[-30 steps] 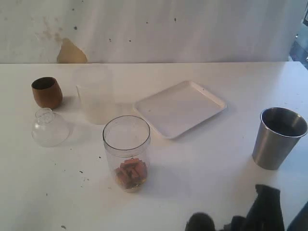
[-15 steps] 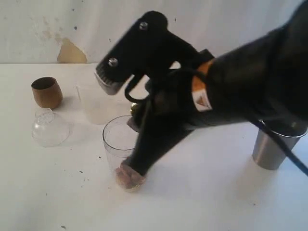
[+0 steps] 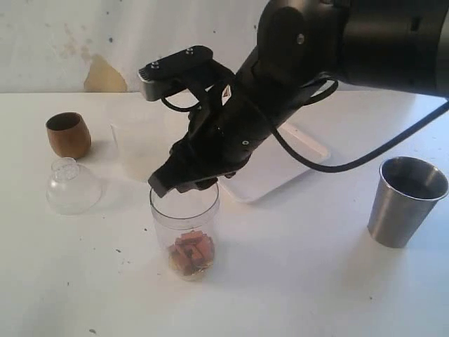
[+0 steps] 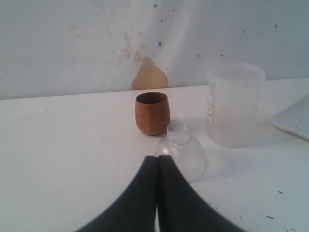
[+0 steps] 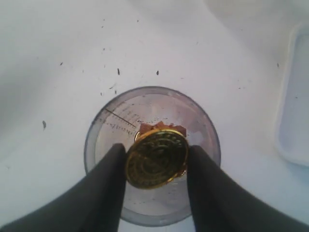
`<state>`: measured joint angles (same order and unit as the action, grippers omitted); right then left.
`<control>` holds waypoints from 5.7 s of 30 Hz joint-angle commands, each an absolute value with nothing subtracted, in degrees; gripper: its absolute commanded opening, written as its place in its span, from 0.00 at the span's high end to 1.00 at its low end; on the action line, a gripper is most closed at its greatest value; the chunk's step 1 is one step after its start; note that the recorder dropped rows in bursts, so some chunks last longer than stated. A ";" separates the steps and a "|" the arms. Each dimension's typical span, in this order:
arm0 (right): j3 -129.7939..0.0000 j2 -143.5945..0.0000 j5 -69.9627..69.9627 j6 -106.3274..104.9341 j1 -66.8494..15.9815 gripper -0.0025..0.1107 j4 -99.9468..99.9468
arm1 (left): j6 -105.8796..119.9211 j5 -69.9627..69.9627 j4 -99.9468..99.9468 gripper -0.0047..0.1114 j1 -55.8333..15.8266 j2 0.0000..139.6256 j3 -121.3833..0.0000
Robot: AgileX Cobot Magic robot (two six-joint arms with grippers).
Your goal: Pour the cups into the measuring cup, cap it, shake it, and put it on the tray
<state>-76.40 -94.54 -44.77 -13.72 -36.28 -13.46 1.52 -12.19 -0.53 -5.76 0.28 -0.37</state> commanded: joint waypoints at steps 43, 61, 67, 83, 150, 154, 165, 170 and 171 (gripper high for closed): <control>-83.23 -77.81 -64.46 7.47 -35.26 0.54 21.10 | 1.39 -11.70 0.00 0.96 -6.09 0.00 0.00; -55.09 -56.28 -40.02 28.48 -14.67 0.54 25.48 | 1.39 -11.70 0.00 0.96 -6.09 0.00 0.00; -49.92 -50.92 -38.01 38.21 -14.67 0.54 33.46 | 1.39 -11.70 0.00 0.96 -6.09 0.00 0.00; -45.28 -53.49 -34.95 42.86 -14.91 0.06 34.53 | 1.39 -11.70 0.00 0.96 -6.09 0.00 0.00; -17.64 -93.07 40.73 16.69 11.38 0.05 15.71 | 1.39 -11.70 0.00 0.96 -6.09 0.00 0.00; -17.64 -96.98 42.24 16.69 11.38 0.05 15.71 | 1.39 -11.70 0.00 0.96 -6.09 0.00 0.00; -17.64 -100.73 47.54 17.11 11.38 0.05 18.85 | 1.39 -11.70 0.00 0.96 -6.09 0.00 0.00; -17.64 -100.73 48.00 16.54 11.38 0.05 18.93 | 1.39 -11.70 0.00 0.96 -6.09 0.00 0.00; -17.64 -100.73 47.83 16.54 11.38 0.05 18.93 | 1.39 -11.70 0.00 0.96 -6.09 0.00 0.00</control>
<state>-17.90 -100.46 47.05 17.29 11.00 18.47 1.52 -12.19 -0.53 -5.76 0.28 -0.37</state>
